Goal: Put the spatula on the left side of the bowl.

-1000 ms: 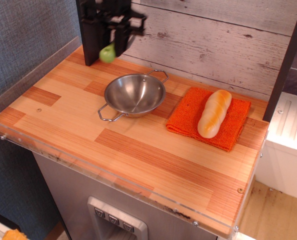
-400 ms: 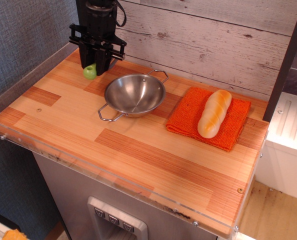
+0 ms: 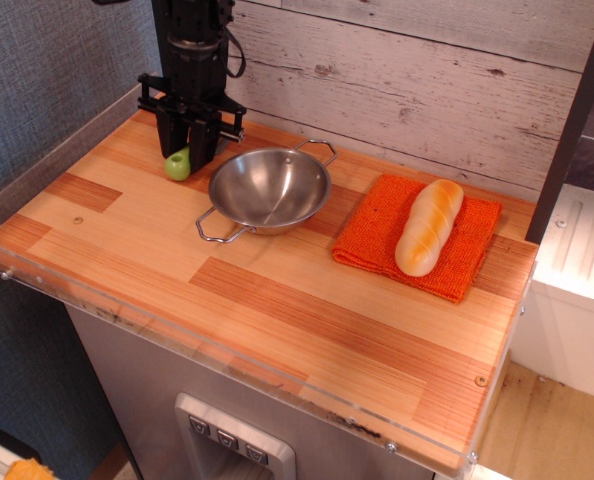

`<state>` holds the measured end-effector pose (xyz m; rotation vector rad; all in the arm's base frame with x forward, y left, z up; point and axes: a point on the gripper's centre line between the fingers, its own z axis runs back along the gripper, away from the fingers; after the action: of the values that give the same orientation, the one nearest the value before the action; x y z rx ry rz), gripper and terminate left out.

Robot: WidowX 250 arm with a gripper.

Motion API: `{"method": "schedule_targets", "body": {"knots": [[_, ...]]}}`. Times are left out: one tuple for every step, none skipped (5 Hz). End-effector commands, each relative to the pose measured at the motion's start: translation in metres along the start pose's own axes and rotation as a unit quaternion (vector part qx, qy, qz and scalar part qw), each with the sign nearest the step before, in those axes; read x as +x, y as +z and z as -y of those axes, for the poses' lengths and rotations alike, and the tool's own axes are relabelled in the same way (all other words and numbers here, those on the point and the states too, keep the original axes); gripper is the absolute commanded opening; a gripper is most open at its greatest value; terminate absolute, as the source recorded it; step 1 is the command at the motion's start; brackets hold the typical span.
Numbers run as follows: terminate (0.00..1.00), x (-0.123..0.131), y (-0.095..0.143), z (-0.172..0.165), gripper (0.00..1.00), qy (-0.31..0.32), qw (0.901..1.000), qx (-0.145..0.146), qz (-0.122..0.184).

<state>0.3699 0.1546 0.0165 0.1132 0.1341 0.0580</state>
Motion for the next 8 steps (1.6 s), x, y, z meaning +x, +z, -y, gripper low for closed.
{"method": "schedule_targets", "body": {"knots": [[0.0, -0.01, 0.042, -0.009, 1.0, -0.025, 0.9935, -0.017, 0.11], [0.0, -0.02, 0.086, -0.006, 1.0, -0.033, 0.9812, -0.017, 0.189], [0.0, -0.036, 0.133, 0.006, 1.0, -0.012, 0.9769, -0.011, 0.213], [0.0, -0.039, 0.144, 0.032, 1.0, 0.006, 0.9843, -0.02, 0.176], [0.0, -0.042, 0.126, 0.049, 1.0, -0.015, 0.9896, -0.043, 0.136], [0.0, -0.045, 0.116, 0.054, 1.0, -0.036, 0.9906, -0.044, 0.125], [0.0, -0.046, 0.115, 0.056, 1.0, -0.065, 0.9891, -0.042, 0.125], [0.0, -0.046, 0.115, 0.056, 1.0, -0.065, 0.9891, -0.042, 0.125]]}}
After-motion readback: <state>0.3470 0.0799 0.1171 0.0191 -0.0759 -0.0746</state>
